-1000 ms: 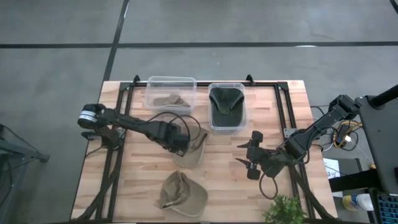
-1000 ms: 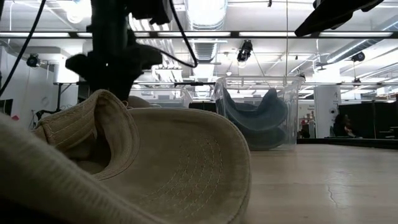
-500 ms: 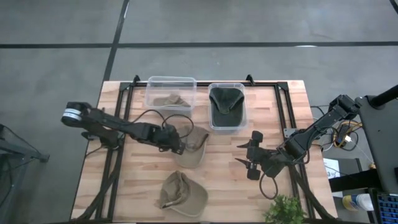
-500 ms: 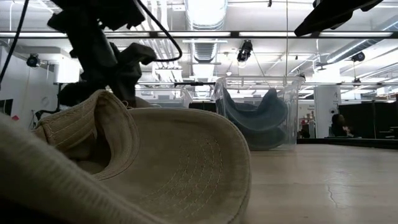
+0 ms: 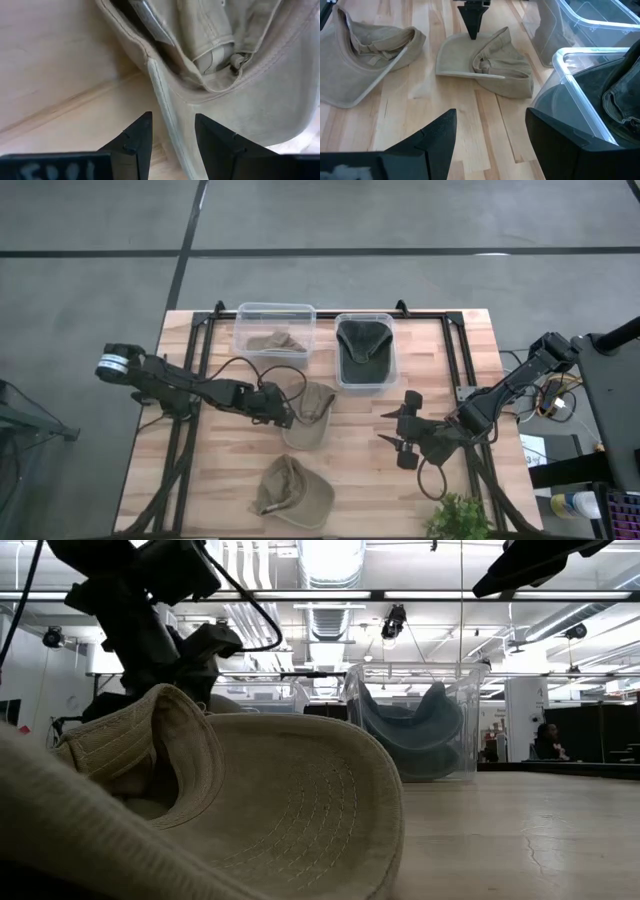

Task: Pick & Place hat
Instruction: Put the top light brown cap into the left transparent bin

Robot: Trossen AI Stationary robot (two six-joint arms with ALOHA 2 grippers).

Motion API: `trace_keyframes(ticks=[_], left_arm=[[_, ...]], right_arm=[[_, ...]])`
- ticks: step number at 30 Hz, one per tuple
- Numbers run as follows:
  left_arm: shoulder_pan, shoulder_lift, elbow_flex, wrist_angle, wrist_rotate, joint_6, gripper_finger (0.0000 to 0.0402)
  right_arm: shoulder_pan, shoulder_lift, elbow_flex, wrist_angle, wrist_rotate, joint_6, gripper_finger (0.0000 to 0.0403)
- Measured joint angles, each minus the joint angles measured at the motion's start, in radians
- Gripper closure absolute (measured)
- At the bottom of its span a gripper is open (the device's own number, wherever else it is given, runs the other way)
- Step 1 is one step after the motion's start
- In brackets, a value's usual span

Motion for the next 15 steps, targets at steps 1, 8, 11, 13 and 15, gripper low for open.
trace_keyframes(ticks=[1, 8, 11, 13, 15], left_arm=[[0.000, 0.005, -0.003, 0.005, 0.004, 0.006, 0.0262], [0.006, 0.008, -0.002, 0.000, 0.007, 0.035, 0.0312], [0.010, 0.007, -0.002, 0.004, 0.002, 0.043, 0.0377], [0.013, 0.004, 0.000, 0.010, -0.004, 0.057, 0.0388], [0.013, 0.004, 0.005, 0.004, -0.006, 0.079, 0.0390]], right_arm=[[0.000, 0.000, 0.000, 0.001, 0.000, 0.000, 0.0170], [0.000, 0.000, 0.000, 0.003, 0.001, 0.000, 0.0170], [0.000, 0.000, 0.000, 0.003, 0.001, 0.000, 0.0170], [0.000, 0.000, 0.000, 0.004, 0.001, 0.000, 0.0170], [0.000, 0.000, -0.002, 0.004, 0.001, 0.000, 0.0170]])
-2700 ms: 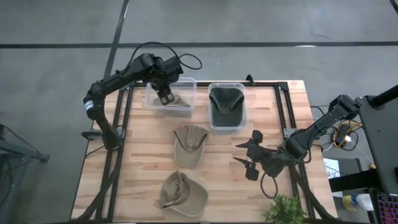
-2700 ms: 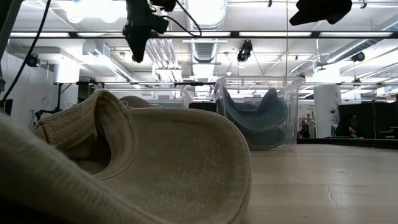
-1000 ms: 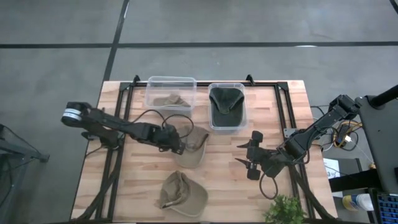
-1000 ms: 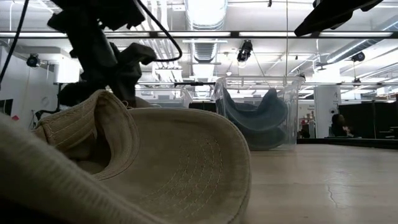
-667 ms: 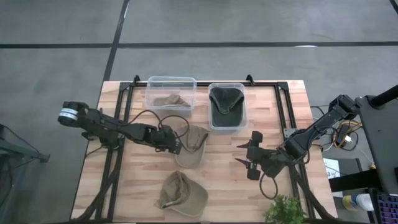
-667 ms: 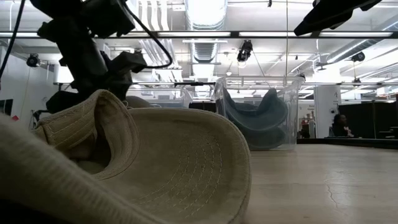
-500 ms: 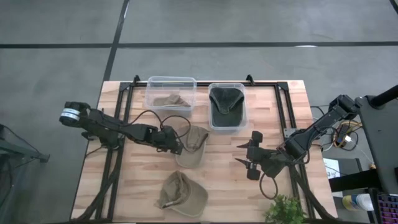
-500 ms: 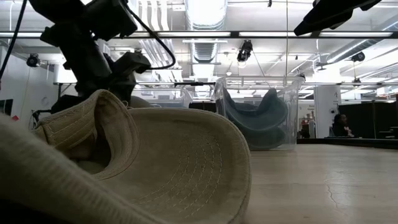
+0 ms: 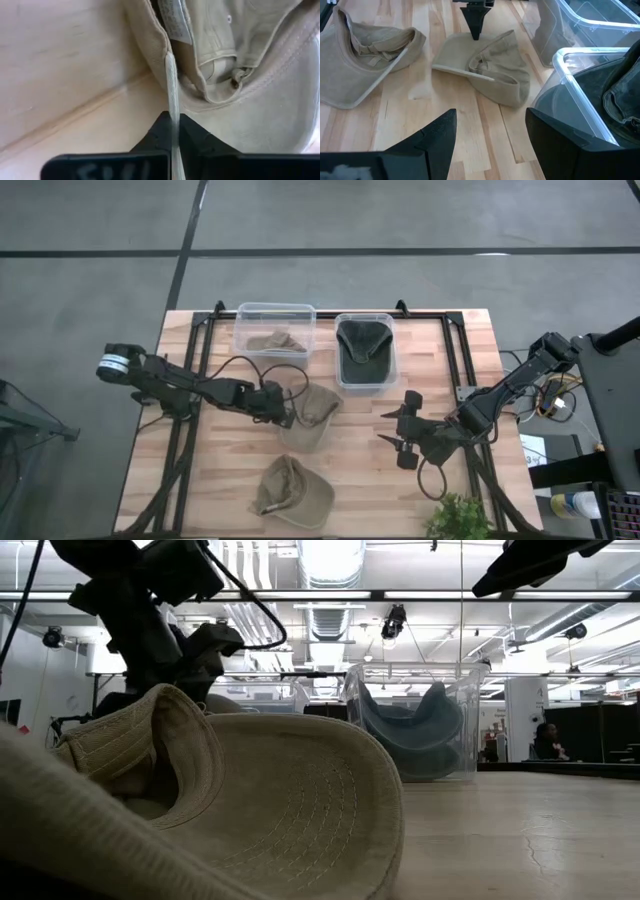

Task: Pick & Place hat
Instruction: Put the top light brown cap into the left transparent bin

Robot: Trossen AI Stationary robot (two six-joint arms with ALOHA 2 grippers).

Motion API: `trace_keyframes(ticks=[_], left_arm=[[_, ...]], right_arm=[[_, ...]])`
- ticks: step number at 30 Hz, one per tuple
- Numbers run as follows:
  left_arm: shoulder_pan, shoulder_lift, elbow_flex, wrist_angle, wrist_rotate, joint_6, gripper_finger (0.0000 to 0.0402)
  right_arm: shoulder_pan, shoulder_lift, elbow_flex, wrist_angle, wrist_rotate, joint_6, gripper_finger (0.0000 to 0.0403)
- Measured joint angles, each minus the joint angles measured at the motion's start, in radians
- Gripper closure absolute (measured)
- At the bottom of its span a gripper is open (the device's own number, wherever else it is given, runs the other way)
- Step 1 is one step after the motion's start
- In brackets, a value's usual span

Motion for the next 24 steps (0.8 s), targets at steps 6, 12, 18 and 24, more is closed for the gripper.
trace_keyframes(ticks=[6, 12, 18, 24], left_arm=[[0.000, -0.043, 0.063, -0.101, -0.019, 0.080, 0.0396], [0.000, -0.091, 0.210, -0.389, -0.098, 0.180, 0.0396], [0.000, -0.100, 0.389, -0.667, -0.164, 0.276, 0.0397], [-0.001, -0.100, 0.556, -0.788, -0.168, 0.460, 0.0397]], right_arm=[[0.000, 0.000, -0.002, 0.000, 0.000, -0.001, 0.0170], [0.000, 0.000, -0.002, 0.000, 0.001, -0.001, 0.0170], [0.000, 0.000, -0.002, 0.000, 0.001, -0.001, 0.0170], [0.000, 0.000, -0.005, 0.000, 0.001, -0.001, 0.0170]])
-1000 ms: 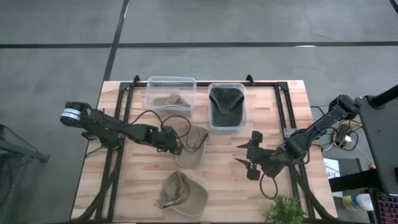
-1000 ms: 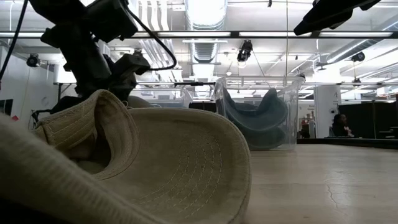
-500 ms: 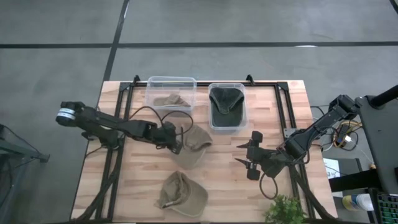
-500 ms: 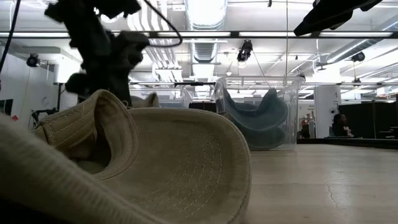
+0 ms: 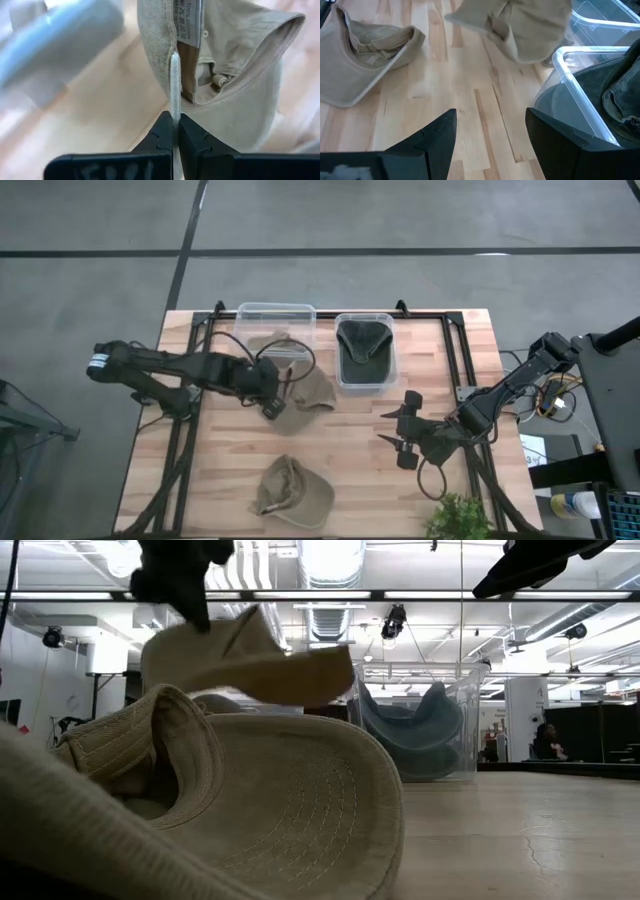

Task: Pick & Place hat
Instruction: Put the top light brown cap into the left transparent bin

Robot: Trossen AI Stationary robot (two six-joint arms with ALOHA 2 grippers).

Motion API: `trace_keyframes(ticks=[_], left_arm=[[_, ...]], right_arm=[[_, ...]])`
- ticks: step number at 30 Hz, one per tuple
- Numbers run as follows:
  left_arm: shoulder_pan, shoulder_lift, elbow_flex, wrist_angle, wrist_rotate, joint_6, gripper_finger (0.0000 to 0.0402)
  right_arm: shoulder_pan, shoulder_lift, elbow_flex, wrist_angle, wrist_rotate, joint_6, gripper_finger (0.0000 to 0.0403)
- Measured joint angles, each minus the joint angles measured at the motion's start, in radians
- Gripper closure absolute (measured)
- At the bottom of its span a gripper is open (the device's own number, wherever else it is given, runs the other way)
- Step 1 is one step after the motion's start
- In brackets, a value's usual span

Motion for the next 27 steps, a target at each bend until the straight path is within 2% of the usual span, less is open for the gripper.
trace_keyframes(ticks=[5, 12, 14, 18, 27], left_arm=[[0.000, 0.002, 0.143, -0.103, -0.034, 0.198, 0.0397], [0.007, 0.002, 0.321, -0.301, -0.265, 0.442, 0.0397], [0.016, 0.002, 0.354, -0.331, -0.299, 0.531, 0.0397], [0.044, 0.004, 0.372, -0.337, -0.387, 0.709, 0.0397], [0.169, 0.051, 0.380, -0.311, -0.428, 1.023, 0.0397]], right_arm=[[0.000, 0.000, -0.011, 0.002, 0.001, 0.005, 0.0170], [0.000, 0.000, -0.027, 0.011, 0.002, 0.007, 0.0170], [0.000, 0.000, -0.027, 0.015, 0.002, 0.007, 0.0170], [0.000, 0.000, -0.027, 0.016, 0.002, 0.007, 0.0170], [0.000, 0.000, -0.028, 0.024, 0.005, 0.007, 0.0170]])
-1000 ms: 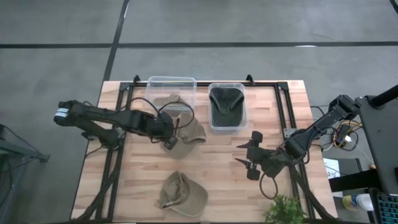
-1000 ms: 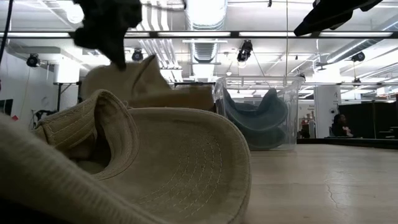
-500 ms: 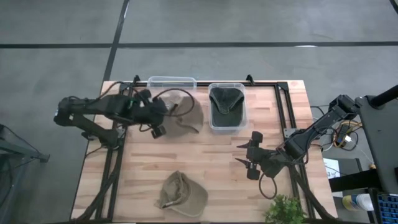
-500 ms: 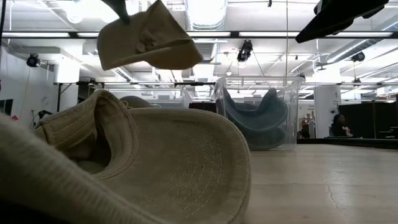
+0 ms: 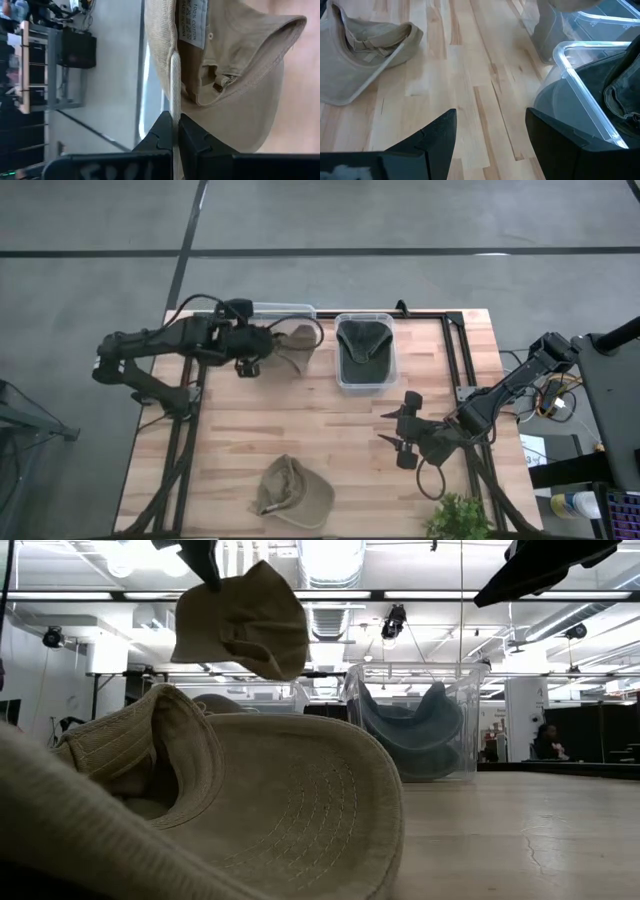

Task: Pick & Place hat
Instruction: Put the top light brown cap into the left transparent bin

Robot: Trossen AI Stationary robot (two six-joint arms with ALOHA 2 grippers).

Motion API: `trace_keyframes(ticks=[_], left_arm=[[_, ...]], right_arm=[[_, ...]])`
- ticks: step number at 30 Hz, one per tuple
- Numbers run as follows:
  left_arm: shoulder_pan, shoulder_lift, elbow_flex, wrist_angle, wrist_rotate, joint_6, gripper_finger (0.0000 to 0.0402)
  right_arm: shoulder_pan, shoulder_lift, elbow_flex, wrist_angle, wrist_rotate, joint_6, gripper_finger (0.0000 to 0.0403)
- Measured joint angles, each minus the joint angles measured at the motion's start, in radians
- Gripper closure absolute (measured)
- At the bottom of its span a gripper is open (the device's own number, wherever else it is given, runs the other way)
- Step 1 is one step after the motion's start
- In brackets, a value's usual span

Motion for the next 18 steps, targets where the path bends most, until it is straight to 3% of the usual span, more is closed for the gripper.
trace_keyframes(ticks=[10, 15, 18], left_arm=[[0.188, 0.053, 0.129, -0.004, 0.004, 0.190, 0.0397], [0.289, 0.068, 0.140, -0.014, 0.163, 0.179, 0.0397], [0.324, 0.086, 0.139, -0.012, 0.191, 0.175, 0.0397]], right_arm=[[0.000, 0.000, -0.001, 0.014, 0.002, 0.024, 0.0170], [0.000, 0.000, -0.001, 0.021, 0.002, 0.026, 0.0170], [-0.001, 0.000, -0.001, 0.024, 0.002, 0.027, 0.0170]])
